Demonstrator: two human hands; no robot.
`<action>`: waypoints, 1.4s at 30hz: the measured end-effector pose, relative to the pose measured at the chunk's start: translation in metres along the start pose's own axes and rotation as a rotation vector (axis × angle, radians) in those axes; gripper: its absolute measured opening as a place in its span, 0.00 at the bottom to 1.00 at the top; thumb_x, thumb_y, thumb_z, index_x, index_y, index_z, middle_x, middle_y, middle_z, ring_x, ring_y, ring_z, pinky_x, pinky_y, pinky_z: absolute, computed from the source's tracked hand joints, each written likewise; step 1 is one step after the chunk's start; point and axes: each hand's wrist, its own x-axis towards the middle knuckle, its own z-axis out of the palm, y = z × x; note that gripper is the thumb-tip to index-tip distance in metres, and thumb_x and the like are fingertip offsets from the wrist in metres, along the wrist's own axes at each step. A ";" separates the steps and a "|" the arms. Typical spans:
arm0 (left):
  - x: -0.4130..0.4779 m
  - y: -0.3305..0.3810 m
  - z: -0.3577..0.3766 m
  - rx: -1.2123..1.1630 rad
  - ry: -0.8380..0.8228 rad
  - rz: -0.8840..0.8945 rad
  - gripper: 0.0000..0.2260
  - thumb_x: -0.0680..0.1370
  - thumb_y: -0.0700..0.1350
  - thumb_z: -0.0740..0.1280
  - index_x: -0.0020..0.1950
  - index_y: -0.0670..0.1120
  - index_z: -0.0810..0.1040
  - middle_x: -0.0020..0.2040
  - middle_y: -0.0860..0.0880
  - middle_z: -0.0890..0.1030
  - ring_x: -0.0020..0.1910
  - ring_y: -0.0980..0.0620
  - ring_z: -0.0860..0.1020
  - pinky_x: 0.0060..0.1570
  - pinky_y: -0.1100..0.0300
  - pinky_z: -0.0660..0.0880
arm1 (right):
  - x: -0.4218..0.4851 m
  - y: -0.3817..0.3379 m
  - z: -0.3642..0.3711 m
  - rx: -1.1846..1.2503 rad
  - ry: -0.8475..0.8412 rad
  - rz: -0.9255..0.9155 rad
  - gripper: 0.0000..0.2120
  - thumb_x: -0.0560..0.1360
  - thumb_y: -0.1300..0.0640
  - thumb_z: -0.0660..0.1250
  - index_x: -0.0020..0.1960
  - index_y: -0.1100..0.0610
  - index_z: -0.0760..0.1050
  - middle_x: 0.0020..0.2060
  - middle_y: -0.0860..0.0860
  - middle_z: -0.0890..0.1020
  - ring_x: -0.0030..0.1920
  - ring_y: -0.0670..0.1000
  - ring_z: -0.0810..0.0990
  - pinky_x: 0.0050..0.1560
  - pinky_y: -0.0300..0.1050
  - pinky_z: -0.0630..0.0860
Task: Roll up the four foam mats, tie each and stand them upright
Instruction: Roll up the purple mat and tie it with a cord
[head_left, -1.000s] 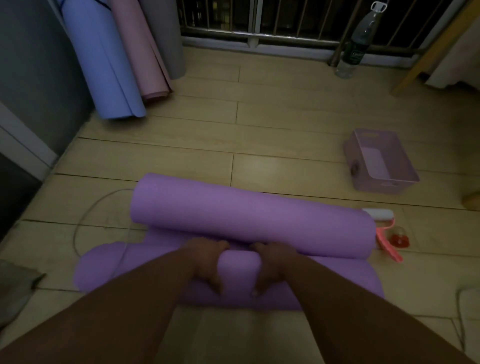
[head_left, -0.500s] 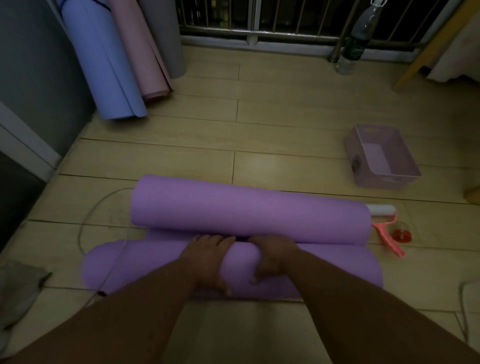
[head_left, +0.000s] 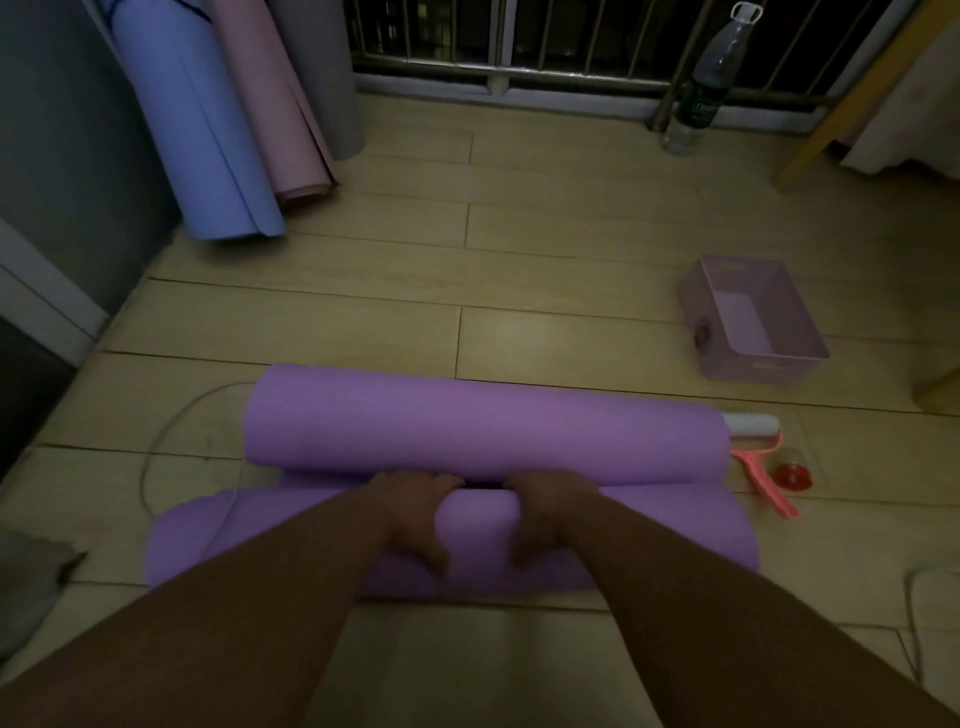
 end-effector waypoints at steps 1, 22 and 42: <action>-0.003 -0.001 0.002 0.010 0.032 0.005 0.54 0.55 0.70 0.75 0.76 0.59 0.57 0.74 0.52 0.67 0.71 0.49 0.68 0.69 0.51 0.67 | 0.003 -0.001 -0.004 0.010 -0.025 -0.002 0.45 0.55 0.38 0.81 0.69 0.47 0.71 0.64 0.50 0.78 0.61 0.54 0.78 0.60 0.47 0.75; 0.004 -0.009 0.003 -0.085 0.112 -0.178 0.54 0.55 0.77 0.67 0.77 0.57 0.57 0.76 0.52 0.64 0.72 0.48 0.66 0.70 0.49 0.65 | -0.009 0.017 0.021 0.019 0.264 -0.024 0.50 0.62 0.25 0.66 0.77 0.45 0.56 0.77 0.48 0.61 0.74 0.52 0.60 0.74 0.51 0.54; 0.007 -0.002 -0.009 -0.038 0.017 -0.045 0.44 0.60 0.65 0.78 0.72 0.57 0.65 0.70 0.52 0.73 0.66 0.49 0.73 0.64 0.57 0.70 | -0.002 0.017 0.015 -0.072 0.144 0.008 0.64 0.54 0.28 0.76 0.80 0.47 0.48 0.79 0.55 0.52 0.78 0.56 0.52 0.76 0.56 0.51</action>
